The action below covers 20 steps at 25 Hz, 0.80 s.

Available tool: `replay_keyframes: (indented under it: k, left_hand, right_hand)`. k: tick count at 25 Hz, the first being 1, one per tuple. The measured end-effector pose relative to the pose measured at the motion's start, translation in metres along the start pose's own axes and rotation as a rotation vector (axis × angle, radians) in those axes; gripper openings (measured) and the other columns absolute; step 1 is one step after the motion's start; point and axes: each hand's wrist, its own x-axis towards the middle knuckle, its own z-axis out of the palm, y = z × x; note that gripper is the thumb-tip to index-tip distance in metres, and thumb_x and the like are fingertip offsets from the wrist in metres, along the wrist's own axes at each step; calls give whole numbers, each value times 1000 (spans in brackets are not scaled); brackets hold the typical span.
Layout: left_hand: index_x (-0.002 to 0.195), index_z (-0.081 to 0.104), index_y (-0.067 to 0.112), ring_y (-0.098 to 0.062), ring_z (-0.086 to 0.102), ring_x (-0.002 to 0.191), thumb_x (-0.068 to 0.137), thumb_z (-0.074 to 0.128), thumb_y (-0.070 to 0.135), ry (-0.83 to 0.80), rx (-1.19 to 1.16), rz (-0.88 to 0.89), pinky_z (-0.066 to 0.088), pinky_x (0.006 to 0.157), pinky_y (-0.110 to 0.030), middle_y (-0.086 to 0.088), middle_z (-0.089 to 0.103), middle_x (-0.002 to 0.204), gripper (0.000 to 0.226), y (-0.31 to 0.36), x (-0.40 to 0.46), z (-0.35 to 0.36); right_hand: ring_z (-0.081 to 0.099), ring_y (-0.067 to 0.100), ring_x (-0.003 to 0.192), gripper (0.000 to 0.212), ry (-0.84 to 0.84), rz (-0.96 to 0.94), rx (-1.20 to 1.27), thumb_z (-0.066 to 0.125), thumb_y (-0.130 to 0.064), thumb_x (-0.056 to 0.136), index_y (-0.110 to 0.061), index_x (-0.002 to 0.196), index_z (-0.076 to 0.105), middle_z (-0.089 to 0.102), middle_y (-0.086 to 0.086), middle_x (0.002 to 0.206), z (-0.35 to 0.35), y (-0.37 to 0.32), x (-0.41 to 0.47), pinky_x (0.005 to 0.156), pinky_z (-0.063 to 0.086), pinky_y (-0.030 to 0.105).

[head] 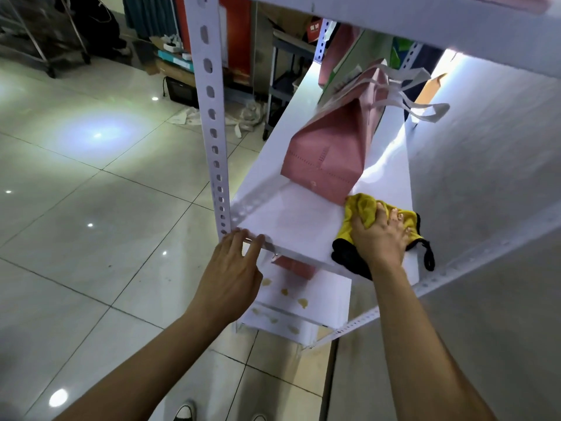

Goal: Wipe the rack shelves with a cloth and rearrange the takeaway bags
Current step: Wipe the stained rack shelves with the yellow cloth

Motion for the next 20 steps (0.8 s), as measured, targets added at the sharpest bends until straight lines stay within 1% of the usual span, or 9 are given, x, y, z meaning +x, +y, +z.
replay_keyframes:
  k: [3, 6, 7, 9, 12, 15, 17, 20]
  left_hand:
    - [142, 49, 8, -39, 46, 133, 83, 66, 7, -15, -13, 5, 41, 113, -50, -21, 50, 138, 61, 2, -2, 4]
    - [139, 52, 10, -38, 50, 128, 79, 69, 5, 17, -52, 1, 46, 108, -50, -20, 51, 136, 62, 0, -4, 4]
    - [139, 52, 10, -37, 51, 126, 79, 70, 5, 18, -59, 3, 48, 106, -48, -19, 51, 135, 62, -1, -3, 5]
    - [138, 53, 12, -37, 54, 120, 79, 69, 4, 21, -65, 3, 50, 100, -46, -19, 51, 135, 61, -1, 0, 8]
    - [134, 55, 13, -36, 58, 110, 79, 71, 4, 37, -64, -21, 53, 92, -45, -19, 52, 132, 59, 2, 2, 8]
    - [133, 56, 11, -36, 59, 108, 78, 71, 3, 52, -66, -3, 53, 90, -45, -20, 53, 130, 58, 4, 1, 6]
    - [134, 56, 11, -35, 59, 109, 78, 70, 3, 46, -70, -7, 52, 91, -43, -19, 53, 131, 58, 4, 0, 5]
    - [136, 55, 11, -35, 57, 114, 80, 68, 5, 42, -89, -22, 51, 94, -43, -19, 52, 133, 57, 5, -1, 1]
  right_hand:
    - [3, 26, 156, 73, 6, 10, -4, 33, -58, 98, -24, 160, 15, 10, 12, 168, 1, 6, -10, 125, -4, 47]
    - [9, 26, 155, 70, 146, -15, -39, 28, -58, 98, -25, 159, 18, 16, 10, 167, 24, 17, -63, 126, 1, 45]
    - [10, 26, 155, 70, 152, -17, -46, 27, -58, 98, -24, 159, 19, 17, 10, 167, 28, 19, -70, 126, 1, 45]
    - [7, 26, 155, 69, 93, -8, -57, 29, -54, 99, -23, 159, 18, 14, 11, 167, 24, 19, -53, 126, -1, 45]
    - [2, 25, 156, 66, 7, 29, -30, 32, -47, 101, -22, 160, 14, 8, 11, 168, 3, 10, 5, 125, -5, 45]
    - [2, 26, 156, 65, -1, 36, -13, 30, -44, 102, -21, 161, 14, 8, 12, 168, -3, 6, 26, 126, -4, 45]
    - [5, 27, 155, 64, 34, 17, 11, 31, -43, 102, -21, 160, 17, 12, 12, 168, 5, 8, 2, 126, -1, 46]
    - [18, 29, 153, 62, 131, -113, 25, 41, -40, 101, -18, 157, 29, 26, 13, 164, 24, 14, -67, 126, 7, 46]
